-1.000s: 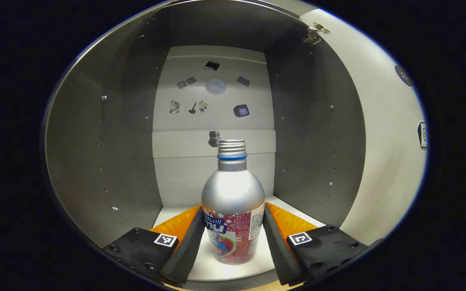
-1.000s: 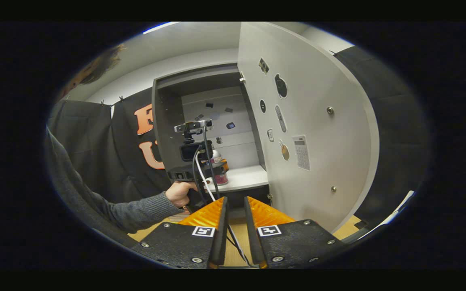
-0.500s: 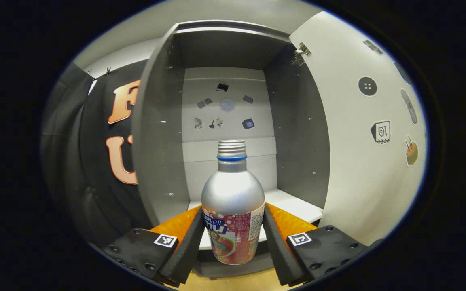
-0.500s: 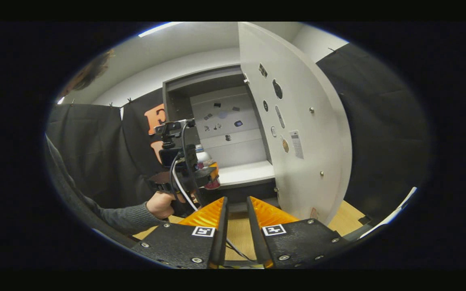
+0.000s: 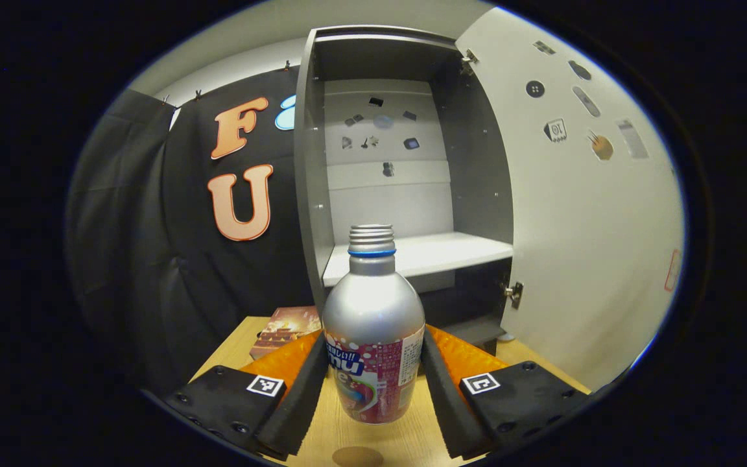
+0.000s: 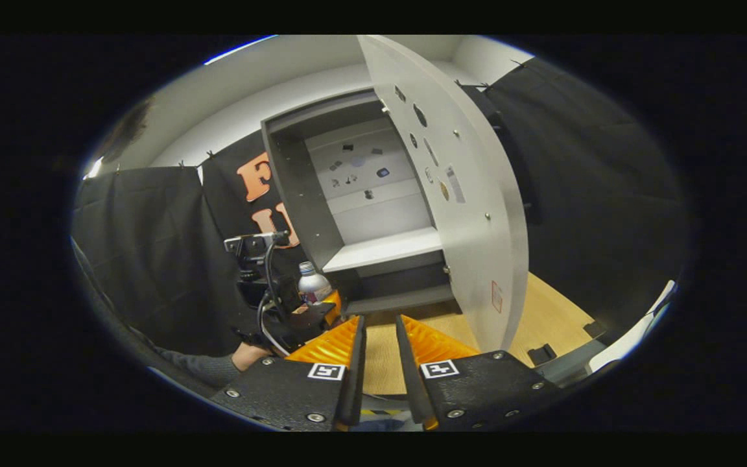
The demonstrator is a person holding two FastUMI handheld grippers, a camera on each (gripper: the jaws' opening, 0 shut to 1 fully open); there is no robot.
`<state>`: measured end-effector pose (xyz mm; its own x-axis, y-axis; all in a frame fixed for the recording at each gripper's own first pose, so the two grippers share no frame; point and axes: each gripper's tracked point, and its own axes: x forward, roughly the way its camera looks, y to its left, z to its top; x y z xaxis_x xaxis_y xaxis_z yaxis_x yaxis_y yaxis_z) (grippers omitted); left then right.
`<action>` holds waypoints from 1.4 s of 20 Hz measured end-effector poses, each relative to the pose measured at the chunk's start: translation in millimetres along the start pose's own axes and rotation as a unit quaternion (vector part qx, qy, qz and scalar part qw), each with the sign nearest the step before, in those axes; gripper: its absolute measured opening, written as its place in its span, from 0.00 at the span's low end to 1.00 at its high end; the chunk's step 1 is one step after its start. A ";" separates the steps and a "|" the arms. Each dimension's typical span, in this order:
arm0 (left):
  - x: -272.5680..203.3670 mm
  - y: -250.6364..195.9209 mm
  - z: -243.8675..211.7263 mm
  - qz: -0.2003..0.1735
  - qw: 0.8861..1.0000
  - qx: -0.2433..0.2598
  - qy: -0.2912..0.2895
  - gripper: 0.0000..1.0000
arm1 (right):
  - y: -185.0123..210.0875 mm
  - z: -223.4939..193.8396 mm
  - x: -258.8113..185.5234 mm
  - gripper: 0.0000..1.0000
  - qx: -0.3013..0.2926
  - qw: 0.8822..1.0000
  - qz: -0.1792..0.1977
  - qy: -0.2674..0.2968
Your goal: Open the cabinet door with the right hand, grasp the bottle in the cabinet with the left hand and place it on the coaster, then close the cabinet door with the right hand.
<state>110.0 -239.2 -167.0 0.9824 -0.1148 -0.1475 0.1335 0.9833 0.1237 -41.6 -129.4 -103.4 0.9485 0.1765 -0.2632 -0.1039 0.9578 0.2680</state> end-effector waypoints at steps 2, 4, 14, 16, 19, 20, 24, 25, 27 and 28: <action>-10.6 3.6 -40.5 0.007 1.000 0.000 0.013 0.85 | -2.2 -12.1 -2.3 0.29 0.003 1.000 0.002 0.022; -18.6 7.4 -66.1 0.016 1.000 -0.008 -0.007 0.85 | -1.6 -31.6 -4.3 0.28 0.009 0.998 0.010 0.054; -12.9 19.5 -172.7 0.033 0.996 -0.046 0.062 0.86 | -1.4 -94.6 14.9 0.29 0.006 0.985 0.017 0.169; -12.1 23.3 -181.5 0.038 0.996 -0.041 0.072 0.85 | 1.7 -105.4 14.7 0.29 -0.005 0.982 0.021 0.186; -11.1 22.7 -189.9 0.035 0.995 -0.045 0.078 0.85 | 4.3 -114.9 14.9 0.29 -0.001 0.980 0.024 0.199; -11.5 23.7 -194.3 0.036 0.995 -0.047 0.081 0.86 | 5.7 -116.7 15.3 0.29 0.002 0.979 0.025 0.202; -13.1 23.7 -193.8 0.034 0.997 -0.031 0.061 0.85 | 6.3 -117.5 16.2 0.29 0.006 0.979 0.028 0.204; -14.8 23.4 -194.4 0.032 0.997 -0.029 0.063 0.86 | 6.0 -118.3 16.5 0.29 0.008 0.979 0.027 0.204; -17.6 24.2 -195.4 0.031 0.997 -0.027 0.062 0.86 | 7.3 -119.4 18.8 0.29 0.015 0.979 0.028 0.203; -20.0 23.9 -196.8 0.032 0.997 -0.026 0.063 0.85 | 7.9 -120.6 19.7 0.29 0.018 0.979 0.028 0.204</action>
<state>67.8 -185.5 -354.2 0.9641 -0.0370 -0.2628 0.0615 0.9944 0.0857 -59.8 -91.0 -218.2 0.7430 0.3114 -0.5924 -0.1345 0.9366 0.3236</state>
